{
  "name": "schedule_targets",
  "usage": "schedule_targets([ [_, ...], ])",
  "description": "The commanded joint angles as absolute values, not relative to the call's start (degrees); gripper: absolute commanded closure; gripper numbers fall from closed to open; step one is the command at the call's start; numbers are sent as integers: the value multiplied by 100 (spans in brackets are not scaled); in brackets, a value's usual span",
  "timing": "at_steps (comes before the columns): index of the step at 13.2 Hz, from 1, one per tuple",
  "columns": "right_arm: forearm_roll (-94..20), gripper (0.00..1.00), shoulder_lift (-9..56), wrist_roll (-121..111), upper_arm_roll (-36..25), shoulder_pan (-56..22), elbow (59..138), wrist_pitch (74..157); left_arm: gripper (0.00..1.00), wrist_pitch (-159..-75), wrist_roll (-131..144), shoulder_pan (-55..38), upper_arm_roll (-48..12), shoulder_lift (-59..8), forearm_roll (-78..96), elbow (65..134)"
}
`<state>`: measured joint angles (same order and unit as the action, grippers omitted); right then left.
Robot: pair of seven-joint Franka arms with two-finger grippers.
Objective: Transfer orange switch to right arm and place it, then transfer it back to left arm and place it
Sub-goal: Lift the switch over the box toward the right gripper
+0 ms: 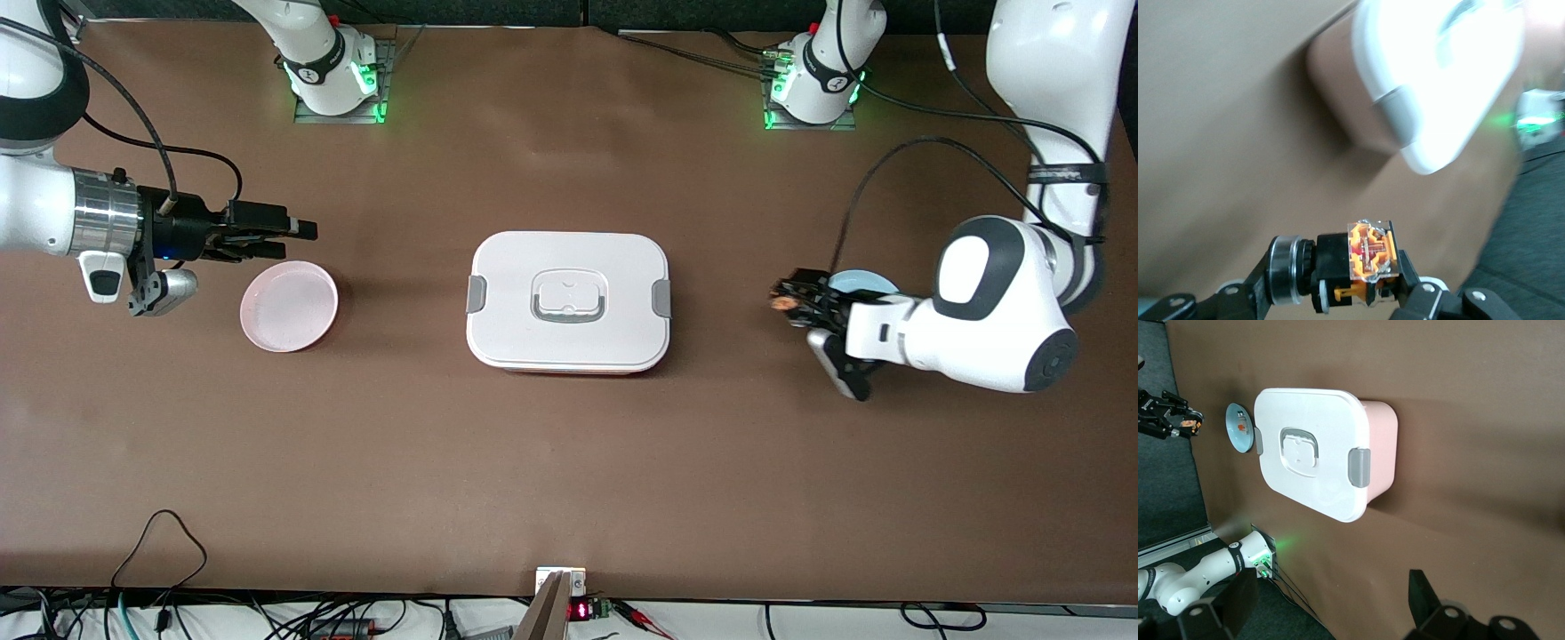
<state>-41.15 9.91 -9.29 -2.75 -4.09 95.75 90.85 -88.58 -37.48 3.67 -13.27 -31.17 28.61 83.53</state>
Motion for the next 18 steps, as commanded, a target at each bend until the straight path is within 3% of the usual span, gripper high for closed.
schedule_targets([
  [1,-4865,0,940,-958,-272,-492,9554,9114,96,-8876,-3824,335,-1843,-3164,3794,8244],
  [4,-5780,0,958,-897,-272,-614,9545,9210,96,-9350,-3456,-340,-2092,-3181,3955,7745],
  [10,-6091,0,967,207,-264,-1932,9475,10914,97,-10791,-2498,-1291,-2100,-3234,4588,7200],
  [12,-6091,0,1010,745,-264,-2213,9335,11178,97,-10811,-2032,-1450,-2083,-3234,4501,6743],
  [15,-6195,0,1273,1606,-27,-2285,8983,11469,97,-10802,-2039,-1450,-2127,-2919,3966,6706],
  [18,-7572,0,1459,1732,-9,-2259,8991,11593,97,-10810,-2039,-1590,-2118,-2611,3484,6732],
])
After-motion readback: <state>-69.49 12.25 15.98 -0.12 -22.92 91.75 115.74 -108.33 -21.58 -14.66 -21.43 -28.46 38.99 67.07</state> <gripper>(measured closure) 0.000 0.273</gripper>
